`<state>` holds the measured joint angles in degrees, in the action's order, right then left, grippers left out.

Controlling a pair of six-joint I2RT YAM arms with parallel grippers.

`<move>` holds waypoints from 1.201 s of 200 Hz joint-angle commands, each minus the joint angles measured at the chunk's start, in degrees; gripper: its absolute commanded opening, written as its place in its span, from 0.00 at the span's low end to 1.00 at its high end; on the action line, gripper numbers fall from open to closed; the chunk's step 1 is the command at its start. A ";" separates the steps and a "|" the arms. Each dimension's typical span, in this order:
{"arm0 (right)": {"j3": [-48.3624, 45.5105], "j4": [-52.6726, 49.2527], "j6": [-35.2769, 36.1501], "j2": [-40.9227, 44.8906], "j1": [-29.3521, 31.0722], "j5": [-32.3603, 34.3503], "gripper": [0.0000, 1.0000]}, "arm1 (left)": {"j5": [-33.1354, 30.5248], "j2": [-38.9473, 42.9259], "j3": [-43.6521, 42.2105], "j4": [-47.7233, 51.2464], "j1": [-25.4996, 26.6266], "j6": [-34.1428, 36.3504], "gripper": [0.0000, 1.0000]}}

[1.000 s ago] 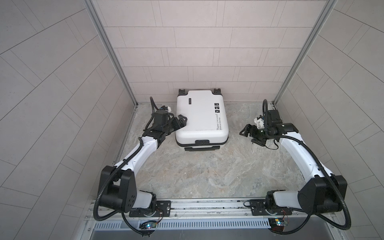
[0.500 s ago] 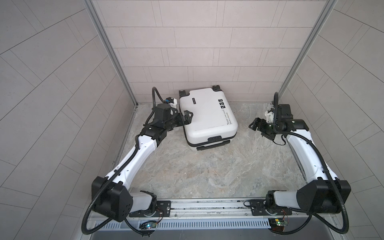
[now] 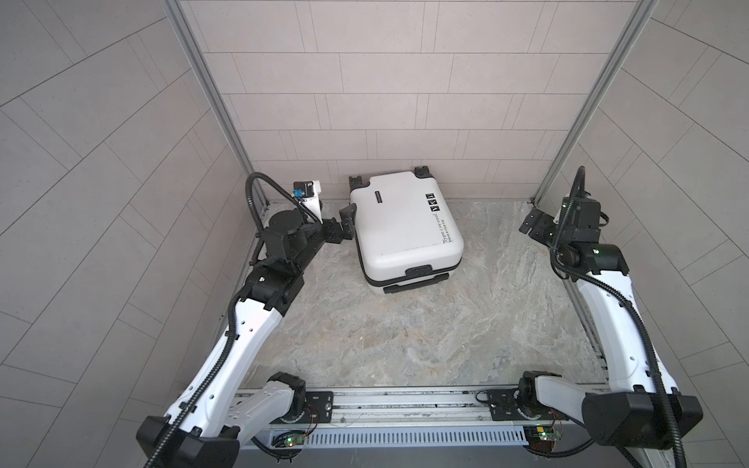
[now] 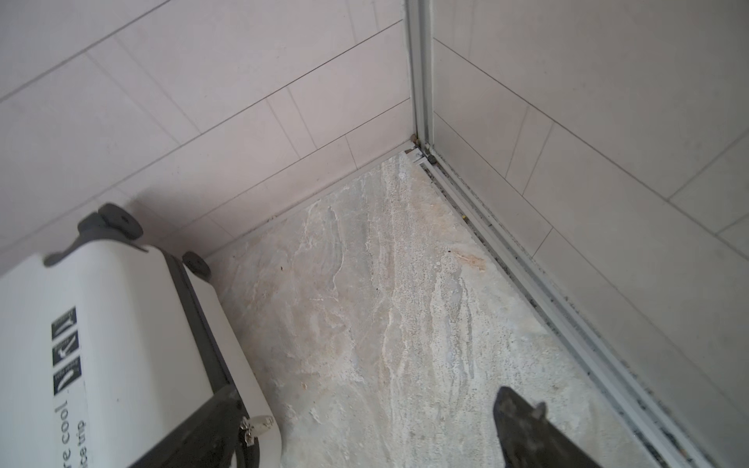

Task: Pack the luggage

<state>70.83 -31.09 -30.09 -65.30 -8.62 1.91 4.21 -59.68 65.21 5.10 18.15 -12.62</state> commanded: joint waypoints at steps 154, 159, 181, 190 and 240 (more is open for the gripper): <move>-40.81 38.63 20.47 3.94 6.34 13.67 1.00 | -44.18 -7.77 -34.71 -18.34 -1.81 1.06 1.00; -42.25 40.31 21.07 3.95 6.32 13.57 1.00 | -44.25 -8.85 -34.63 -20.19 -1.88 2.11 1.00; -45.80 47.21 22.57 1.44 6.34 12.37 1.00 | -43.58 -13.45 -35.62 -29.59 -2.08 7.58 1.00; -46.15 49.10 22.72 -0.14 6.35 11.26 1.00 | -43.77 -15.11 -35.70 -32.06 -2.39 8.73 1.00; -45.75 56.43 23.40 -6.15 6.39 7.31 1.00 | -42.60 -21.83 -37.33 -41.88 -4.83 12.57 1.00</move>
<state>24.60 18.59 -8.21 -69.56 -2.31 10.96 -37.76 -79.22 29.43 -27.79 14.68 -3.38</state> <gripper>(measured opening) 0.999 0.999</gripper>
